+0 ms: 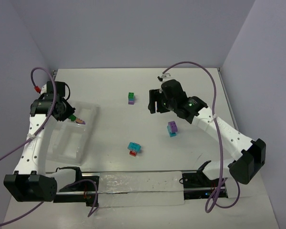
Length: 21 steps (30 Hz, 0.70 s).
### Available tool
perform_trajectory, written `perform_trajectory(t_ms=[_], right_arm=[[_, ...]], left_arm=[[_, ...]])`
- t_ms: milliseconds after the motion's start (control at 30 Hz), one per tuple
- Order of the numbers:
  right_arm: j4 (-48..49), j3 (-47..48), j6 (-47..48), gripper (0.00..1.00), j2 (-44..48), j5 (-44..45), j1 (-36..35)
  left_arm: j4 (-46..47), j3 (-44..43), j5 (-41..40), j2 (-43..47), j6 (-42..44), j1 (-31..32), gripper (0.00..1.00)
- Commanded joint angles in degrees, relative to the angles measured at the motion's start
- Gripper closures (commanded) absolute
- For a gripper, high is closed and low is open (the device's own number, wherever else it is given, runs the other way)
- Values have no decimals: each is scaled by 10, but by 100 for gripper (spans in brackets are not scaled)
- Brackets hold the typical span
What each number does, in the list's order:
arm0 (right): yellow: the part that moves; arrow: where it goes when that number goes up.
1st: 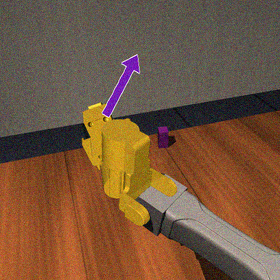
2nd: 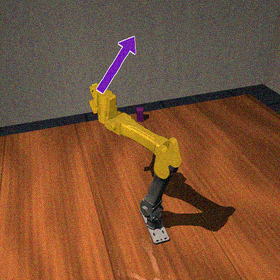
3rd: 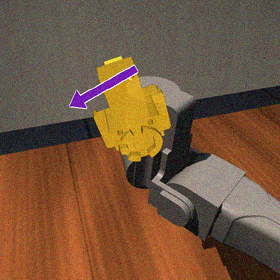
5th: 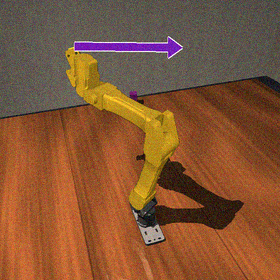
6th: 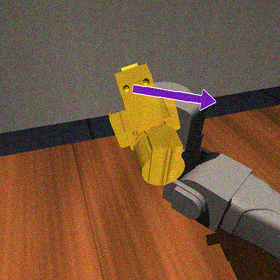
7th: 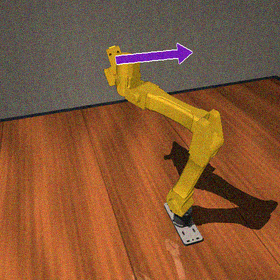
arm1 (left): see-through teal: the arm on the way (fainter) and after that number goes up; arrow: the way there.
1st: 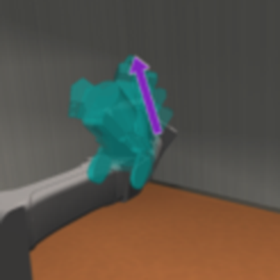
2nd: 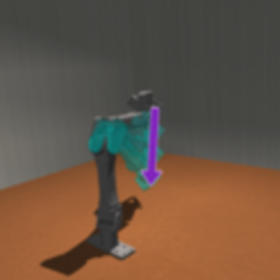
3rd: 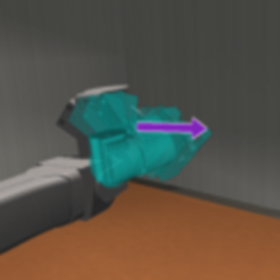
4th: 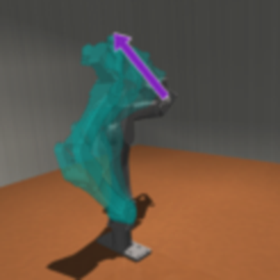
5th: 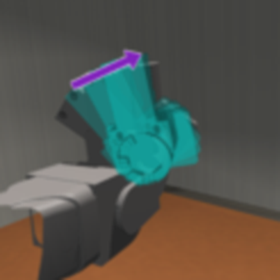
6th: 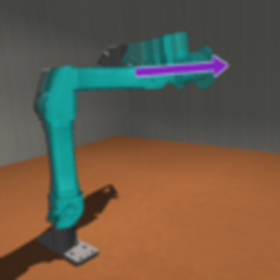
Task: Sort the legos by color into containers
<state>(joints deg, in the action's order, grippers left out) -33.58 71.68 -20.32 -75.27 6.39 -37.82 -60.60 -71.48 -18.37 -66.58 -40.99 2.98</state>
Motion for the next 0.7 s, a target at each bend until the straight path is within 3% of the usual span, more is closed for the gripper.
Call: perform_trajectory(t_ms=[0,367,667], right_arm=[[6,8,-6,26,-10,-12,5],[9,60,-11,21,-85,-21,10],[115,45,71,21,-74,29,10]], left_arm=[[13,-12,-25,-9,28,-4,100],[48,-16,46,-31,74,-12,100],[105,36,59,-14,25,-12,100]])
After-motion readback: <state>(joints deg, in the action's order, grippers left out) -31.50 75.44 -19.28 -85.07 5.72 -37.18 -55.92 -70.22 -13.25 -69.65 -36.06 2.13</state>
